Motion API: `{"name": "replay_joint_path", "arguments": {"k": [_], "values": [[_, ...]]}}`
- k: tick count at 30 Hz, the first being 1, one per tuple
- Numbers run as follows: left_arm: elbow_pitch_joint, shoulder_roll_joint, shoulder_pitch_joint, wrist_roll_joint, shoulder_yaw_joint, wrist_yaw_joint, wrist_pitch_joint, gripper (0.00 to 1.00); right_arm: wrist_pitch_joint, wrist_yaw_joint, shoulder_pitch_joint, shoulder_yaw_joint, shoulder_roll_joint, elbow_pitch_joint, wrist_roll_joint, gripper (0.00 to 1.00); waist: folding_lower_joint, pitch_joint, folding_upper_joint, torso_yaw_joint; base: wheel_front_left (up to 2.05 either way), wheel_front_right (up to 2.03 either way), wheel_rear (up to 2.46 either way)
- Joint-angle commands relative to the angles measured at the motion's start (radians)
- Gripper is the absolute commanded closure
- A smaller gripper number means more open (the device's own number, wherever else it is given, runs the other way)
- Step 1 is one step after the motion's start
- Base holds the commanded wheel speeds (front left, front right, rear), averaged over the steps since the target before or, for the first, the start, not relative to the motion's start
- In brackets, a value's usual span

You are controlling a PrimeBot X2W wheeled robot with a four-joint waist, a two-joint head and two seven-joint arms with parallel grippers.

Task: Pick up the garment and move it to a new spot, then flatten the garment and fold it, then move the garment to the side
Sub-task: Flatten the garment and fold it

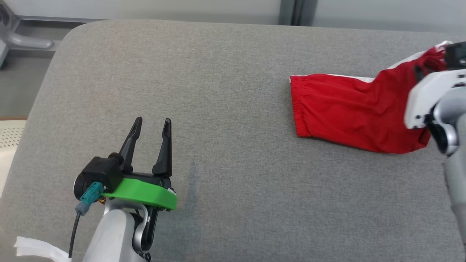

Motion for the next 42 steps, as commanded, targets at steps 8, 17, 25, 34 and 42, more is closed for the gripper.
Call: {"name": "replay_joint_path", "arguments": {"k": [8,17,25,34,42], "values": [[0.001,0.004,-0.013,-0.026,-0.034,-0.002,-0.003,0.0,0.104,-0.002,-0.101,0.188,0.034,0.049,0.039,1.0,0.0,0.018,0.0,0.074,0.0,0.0,0.0],[0.002,-0.003,-0.031,-0.045,-0.058,-0.002,-0.002,0.0,0.126,-0.002,-0.146,0.321,0.054,0.184,0.114,1.0,0.0,0.046,0.0,0.138,0.0,0.0,0.0],[0.004,-0.006,-0.021,-0.046,-0.047,-0.002,-0.003,0.0,0.093,-0.002,-0.145,0.415,0.045,0.201,0.204,0.0,0.0,0.041,0.0,0.139,0.0,0.0,0.0],[0.008,-0.006,0.001,-0.03,-0.027,-0.002,-0.003,0.0,0.001,-0.002,-0.105,0.432,-0.018,0.048,0.337,0.0,0.0,-0.004,0.0,0.099,0.0,0.0,0.0],[0.001,-0.006,0.014,-0.023,-0.022,-0.002,-0.003,0.0,-0.145,-0.002,0.035,0.211,-0.021,0.035,0.246,0.0,0.0,-0.024,0.0,0.079,0.0,0.0,0.0]]}}
